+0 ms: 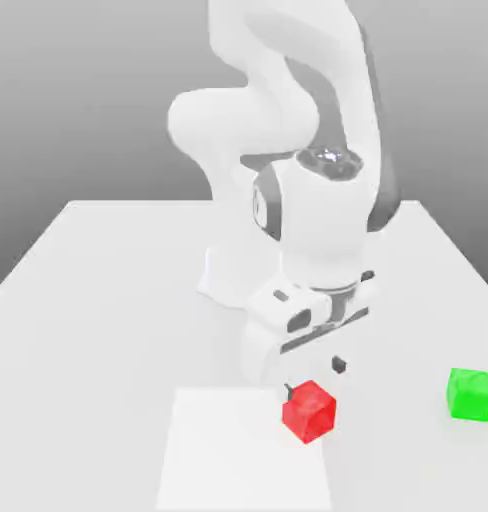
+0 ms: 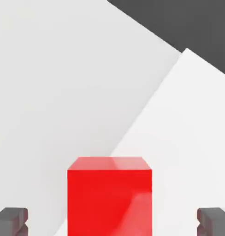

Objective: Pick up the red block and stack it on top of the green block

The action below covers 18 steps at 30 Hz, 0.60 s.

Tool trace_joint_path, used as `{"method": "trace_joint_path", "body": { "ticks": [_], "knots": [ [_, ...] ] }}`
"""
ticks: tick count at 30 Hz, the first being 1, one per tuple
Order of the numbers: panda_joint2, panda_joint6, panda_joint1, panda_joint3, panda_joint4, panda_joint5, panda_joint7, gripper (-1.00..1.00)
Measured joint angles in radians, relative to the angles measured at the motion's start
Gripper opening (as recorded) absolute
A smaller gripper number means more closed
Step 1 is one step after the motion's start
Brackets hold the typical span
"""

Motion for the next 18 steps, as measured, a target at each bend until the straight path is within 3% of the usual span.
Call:
{"method": "trace_joint_path", "body": {
  "ticks": [1, 2, 9, 18],
  "knots": [
    [0.036, 0.03, 0.009, -0.011, 0.004, -0.01, 0.007, 0.0],
    [0.069, 0.058, 0.018, -0.022, 0.009, -0.019, 0.012, -1.0],
    [0.076, 0.063, 0.018, -0.023, 0.009, -0.023, 0.016, -1.0],
    [-0.144, -0.148, 0.04, 0.036, 0.0, 0.042, -0.107, -1.0]
  ]
}}
